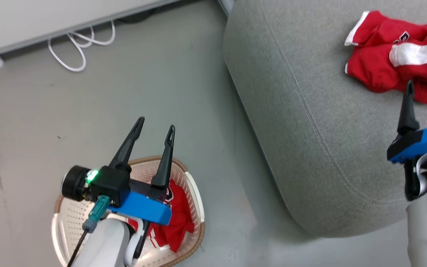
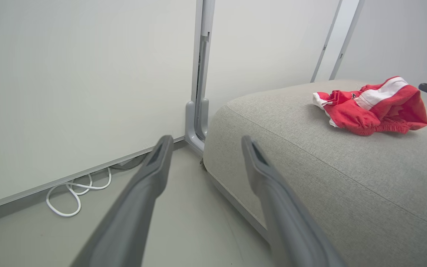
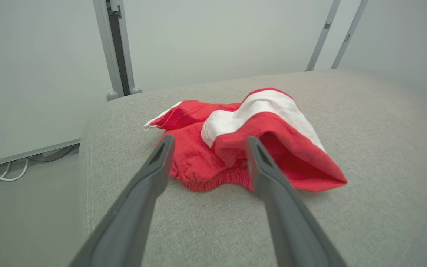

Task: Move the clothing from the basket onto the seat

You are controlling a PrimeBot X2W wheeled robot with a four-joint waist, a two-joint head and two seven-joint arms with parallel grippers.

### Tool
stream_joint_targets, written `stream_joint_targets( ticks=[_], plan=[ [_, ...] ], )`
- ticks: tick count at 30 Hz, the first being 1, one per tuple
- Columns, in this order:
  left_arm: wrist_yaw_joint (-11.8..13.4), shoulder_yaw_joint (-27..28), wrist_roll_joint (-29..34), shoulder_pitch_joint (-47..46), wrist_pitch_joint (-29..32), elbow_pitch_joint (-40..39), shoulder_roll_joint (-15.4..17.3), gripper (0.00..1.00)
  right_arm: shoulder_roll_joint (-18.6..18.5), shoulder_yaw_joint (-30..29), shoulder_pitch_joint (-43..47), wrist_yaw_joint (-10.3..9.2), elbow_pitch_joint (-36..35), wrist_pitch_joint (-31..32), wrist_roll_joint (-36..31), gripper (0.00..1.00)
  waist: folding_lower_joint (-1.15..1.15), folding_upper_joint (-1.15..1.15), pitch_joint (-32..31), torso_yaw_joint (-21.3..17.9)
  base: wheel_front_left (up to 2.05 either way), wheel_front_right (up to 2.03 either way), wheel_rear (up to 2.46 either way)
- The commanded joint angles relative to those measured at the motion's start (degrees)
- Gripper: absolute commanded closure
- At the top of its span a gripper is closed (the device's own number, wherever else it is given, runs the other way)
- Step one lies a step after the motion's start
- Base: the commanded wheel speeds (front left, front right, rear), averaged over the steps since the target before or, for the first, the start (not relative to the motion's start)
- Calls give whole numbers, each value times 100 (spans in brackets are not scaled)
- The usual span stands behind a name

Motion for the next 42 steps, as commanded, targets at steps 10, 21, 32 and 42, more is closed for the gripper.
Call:
stream_joint_targets(
  ticks=[10,21,32,42],
  plan=[
    [-43,353,-10,559,-28,199,-290,0,69,424,1020,2,-560,30,300,0,1,0,-998,642,0,0,0],
    [-99,708,24,904,-27,385,-463,0,202,850,2215,2,-1753,289,373,0,1,0,-1518,1227,0,0,0],
    [-149,950,39,1032,-28,469,-513,0,287,1067,3162,2,-2913,639,534,0,1,0,-1719,1790,0,0,0],
    [-182,1206,8,1253,-27,731,-527,0,287,1506,3853,2,-3269,784,895,0,1,0,-2054,2163,0,0,0]
  ],
)
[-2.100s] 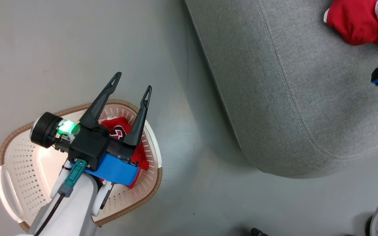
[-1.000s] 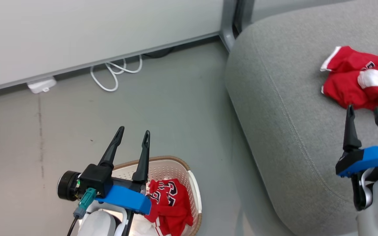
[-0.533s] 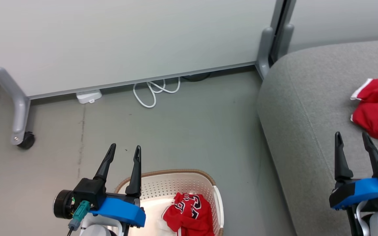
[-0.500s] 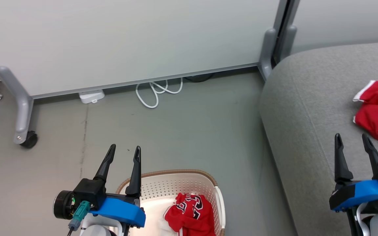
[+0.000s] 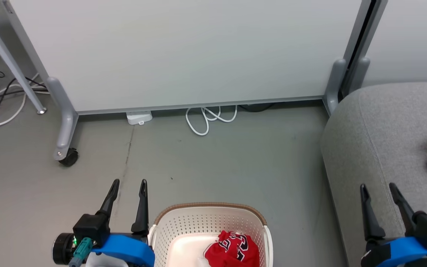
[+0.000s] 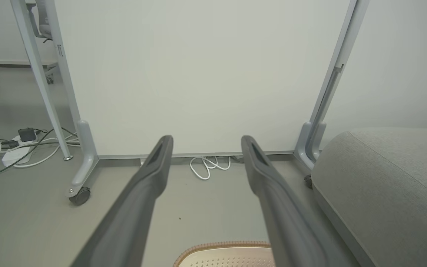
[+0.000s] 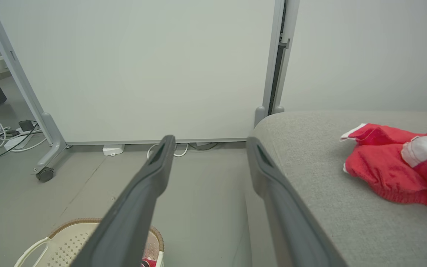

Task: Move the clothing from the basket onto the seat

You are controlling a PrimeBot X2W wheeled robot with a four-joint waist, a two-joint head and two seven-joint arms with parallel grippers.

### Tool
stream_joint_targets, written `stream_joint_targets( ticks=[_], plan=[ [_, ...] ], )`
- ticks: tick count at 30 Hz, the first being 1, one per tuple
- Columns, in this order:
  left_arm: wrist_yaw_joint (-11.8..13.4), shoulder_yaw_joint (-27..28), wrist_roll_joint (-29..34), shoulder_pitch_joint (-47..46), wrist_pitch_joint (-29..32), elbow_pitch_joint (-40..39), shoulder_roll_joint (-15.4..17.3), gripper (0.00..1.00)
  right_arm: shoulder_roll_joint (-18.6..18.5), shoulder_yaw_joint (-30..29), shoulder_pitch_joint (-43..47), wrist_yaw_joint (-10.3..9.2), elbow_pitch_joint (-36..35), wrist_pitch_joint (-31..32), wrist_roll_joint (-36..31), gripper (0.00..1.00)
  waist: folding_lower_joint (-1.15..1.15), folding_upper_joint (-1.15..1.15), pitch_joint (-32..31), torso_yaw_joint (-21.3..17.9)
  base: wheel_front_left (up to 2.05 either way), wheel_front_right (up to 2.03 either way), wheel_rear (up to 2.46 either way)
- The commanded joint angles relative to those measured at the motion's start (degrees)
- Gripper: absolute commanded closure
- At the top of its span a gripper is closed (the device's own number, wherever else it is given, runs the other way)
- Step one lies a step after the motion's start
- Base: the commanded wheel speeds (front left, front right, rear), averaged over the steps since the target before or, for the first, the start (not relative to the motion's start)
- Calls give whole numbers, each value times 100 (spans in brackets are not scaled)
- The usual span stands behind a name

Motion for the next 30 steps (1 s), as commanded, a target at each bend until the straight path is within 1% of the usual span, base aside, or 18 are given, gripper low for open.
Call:
stream_joint_targets(
  ticks=[1,9,30],
  plan=[
    [-20,55,10,71,-25,34,-7,0,7,29,144,3,-37,19,71,0,1,0,-97,86,0,0,0],
    [-56,167,66,169,-25,84,-9,0,6,135,354,3,-76,-10,145,0,1,0,-185,170,0,0,0],
    [-85,183,100,175,-26,19,-11,0,7,159,296,3,-175,-41,302,0,1,0,-131,-4,0,0,0]
  ],
)
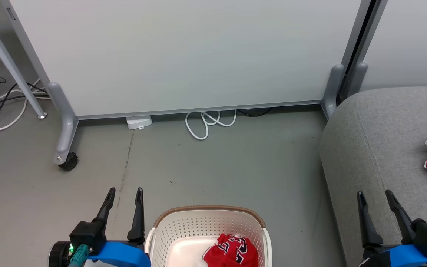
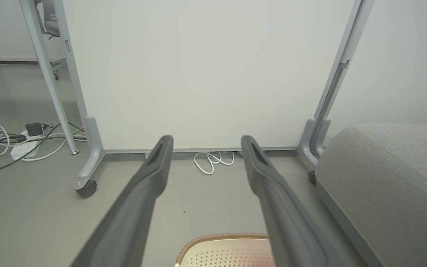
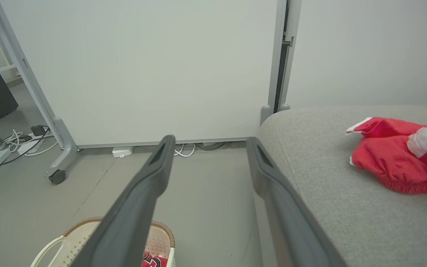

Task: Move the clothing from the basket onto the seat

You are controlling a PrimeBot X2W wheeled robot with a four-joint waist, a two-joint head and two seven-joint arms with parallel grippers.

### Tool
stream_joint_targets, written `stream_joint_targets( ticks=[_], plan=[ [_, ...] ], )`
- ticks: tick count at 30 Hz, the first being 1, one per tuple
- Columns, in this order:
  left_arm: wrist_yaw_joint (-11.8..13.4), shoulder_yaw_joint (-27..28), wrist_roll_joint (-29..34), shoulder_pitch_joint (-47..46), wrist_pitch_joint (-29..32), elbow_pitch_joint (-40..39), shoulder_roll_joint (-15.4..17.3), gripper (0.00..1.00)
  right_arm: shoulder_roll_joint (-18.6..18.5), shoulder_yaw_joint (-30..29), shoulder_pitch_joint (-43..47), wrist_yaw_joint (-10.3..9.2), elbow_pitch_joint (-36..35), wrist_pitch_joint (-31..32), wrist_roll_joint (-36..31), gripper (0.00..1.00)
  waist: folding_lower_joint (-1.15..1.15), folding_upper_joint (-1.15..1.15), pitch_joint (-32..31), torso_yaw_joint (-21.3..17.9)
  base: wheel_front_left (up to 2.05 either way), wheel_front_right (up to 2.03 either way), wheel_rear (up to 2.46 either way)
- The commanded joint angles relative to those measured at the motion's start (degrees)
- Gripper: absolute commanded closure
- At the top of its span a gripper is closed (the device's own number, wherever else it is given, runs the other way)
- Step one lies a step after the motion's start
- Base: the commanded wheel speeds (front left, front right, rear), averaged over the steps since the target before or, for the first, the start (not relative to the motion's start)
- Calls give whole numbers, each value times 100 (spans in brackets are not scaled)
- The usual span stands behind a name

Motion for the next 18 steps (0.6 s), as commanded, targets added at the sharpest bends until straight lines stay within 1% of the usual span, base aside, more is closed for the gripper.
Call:
stream_joint_targets(
  ticks=[1,8,18],
  plan=[
    [-11,9,7,-39,-27,-22,-7,0,6,10,2,3,-30,-3,46,0,0,0,1,-6,0,0,0],
    [0,-58,42,-60,-26,-14,-6,0,7,68,-57,3,-69,-8,56,0,0,0,84,-76,0,0,0],
    [-17,-84,138,-263,-26,209,-7,0,5,386,-339,3,-216,25,51,0,0,0,663,-547,0,0,0]
  ],
)
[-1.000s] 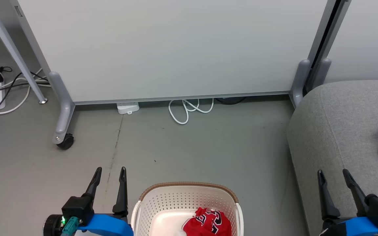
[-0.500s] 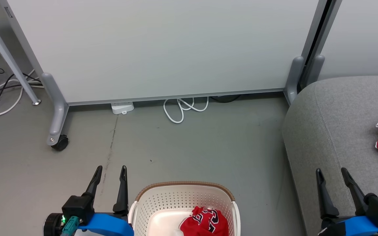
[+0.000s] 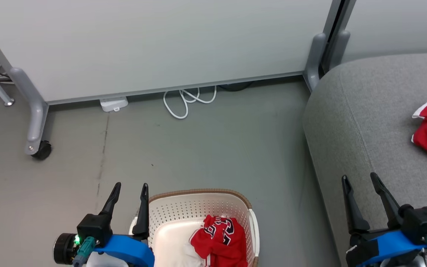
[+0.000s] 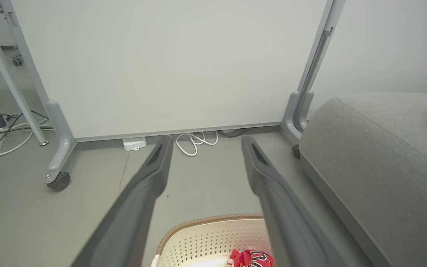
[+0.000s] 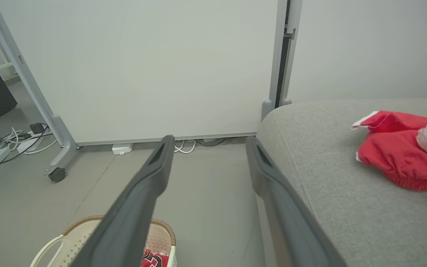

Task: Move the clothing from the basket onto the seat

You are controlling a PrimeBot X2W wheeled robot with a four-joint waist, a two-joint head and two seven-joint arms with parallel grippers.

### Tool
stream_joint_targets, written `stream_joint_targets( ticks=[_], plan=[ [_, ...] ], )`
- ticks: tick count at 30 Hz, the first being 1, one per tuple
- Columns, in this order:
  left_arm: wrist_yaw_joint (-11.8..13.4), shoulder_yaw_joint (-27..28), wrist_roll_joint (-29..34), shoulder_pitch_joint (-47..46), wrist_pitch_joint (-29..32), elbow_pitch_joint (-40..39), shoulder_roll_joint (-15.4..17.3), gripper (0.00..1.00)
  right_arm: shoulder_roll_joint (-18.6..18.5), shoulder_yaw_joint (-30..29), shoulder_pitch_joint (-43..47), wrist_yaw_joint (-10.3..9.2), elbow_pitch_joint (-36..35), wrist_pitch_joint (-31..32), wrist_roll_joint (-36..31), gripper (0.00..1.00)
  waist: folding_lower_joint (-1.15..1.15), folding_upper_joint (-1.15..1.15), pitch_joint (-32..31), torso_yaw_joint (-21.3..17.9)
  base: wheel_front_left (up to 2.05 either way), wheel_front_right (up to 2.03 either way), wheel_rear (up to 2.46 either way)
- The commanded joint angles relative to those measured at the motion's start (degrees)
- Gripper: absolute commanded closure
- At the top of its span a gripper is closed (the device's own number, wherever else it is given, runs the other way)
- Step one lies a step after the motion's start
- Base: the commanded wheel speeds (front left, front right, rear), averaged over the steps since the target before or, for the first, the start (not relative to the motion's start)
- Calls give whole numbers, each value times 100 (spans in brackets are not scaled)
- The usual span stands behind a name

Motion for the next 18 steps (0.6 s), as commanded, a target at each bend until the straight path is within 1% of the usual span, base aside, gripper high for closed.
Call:
stream_joint_targets(
  ticks=[1,11,18],
  plan=[
    [-5,-41,40,-112,-25,38,-5,0,6,17,-115,3,-48,-5,2,0,-1,0,232,-167,0,0,0],
    [-2,-363,-103,-531,-26,319,-2,0,7,219,-510,3,-276,-11,-70,0,-1,0,1100,-583,0,0,0],
    [5,-480,-187,-798,-25,498,-2,0,7,415,-734,3,-392,28,-189,0,-1,0,1573,-773,0,0,0]
  ],
)
